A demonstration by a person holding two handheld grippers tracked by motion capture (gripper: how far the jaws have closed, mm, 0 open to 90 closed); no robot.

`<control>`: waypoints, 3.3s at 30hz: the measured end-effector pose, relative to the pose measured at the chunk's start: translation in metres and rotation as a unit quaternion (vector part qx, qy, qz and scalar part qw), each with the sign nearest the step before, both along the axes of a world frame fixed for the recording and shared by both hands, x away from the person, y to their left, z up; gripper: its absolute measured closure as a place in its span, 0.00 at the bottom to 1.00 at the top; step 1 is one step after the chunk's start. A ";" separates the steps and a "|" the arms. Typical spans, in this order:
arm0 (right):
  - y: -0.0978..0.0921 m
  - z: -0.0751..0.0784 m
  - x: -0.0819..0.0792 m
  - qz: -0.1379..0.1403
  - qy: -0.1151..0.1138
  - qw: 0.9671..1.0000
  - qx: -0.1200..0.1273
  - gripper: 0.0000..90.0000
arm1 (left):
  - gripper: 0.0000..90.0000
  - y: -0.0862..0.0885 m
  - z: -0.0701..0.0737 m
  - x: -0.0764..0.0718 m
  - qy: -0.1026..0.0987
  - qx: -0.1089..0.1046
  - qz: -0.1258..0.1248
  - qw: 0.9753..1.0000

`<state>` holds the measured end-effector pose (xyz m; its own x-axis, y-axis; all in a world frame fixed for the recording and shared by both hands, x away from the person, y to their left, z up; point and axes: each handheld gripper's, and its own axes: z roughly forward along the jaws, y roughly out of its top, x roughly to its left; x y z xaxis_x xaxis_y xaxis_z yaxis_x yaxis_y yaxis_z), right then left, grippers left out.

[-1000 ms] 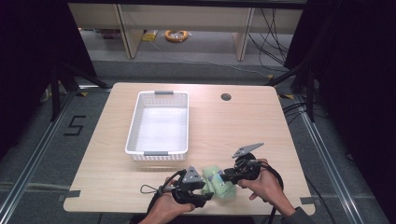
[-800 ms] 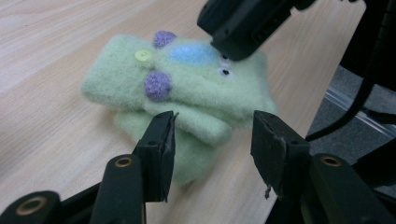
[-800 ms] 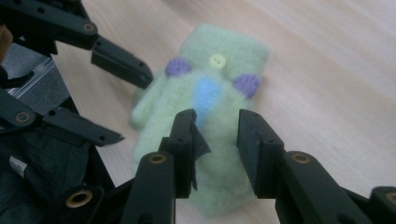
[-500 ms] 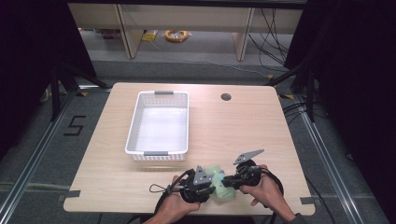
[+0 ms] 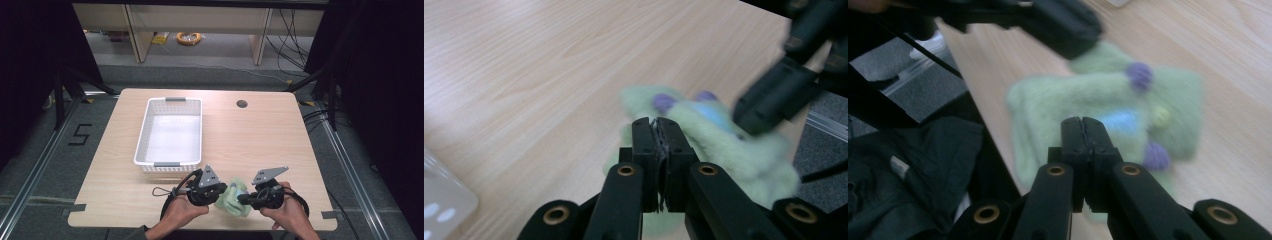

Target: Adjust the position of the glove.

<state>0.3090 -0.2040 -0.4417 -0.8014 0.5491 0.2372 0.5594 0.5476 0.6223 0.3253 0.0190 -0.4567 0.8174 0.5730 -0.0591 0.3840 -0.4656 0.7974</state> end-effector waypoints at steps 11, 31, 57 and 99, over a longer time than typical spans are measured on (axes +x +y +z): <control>0.019 -0.020 0.001 -0.006 0.018 1.000 0.018 0.98 | 0.95 -0.009 -0.023 0.027 0.035 0.007 -0.009 0.999; -0.025 -0.026 0.048 -0.076 0.014 0.997 -0.011 0.67 | 0.49 0.020 -0.024 0.003 0.133 -0.055 0.043 0.989; -0.034 -0.010 0.002 -0.066 0.007 0.997 0.041 0.98 | 0.91 0.007 -0.006 0.023 0.095 -0.056 0.010 0.994; -0.033 -0.052 0.015 -0.140 0.065 0.988 0.012 0.53 | 0.55 0.007 -0.041 0.025 0.212 -0.044 0.028 0.976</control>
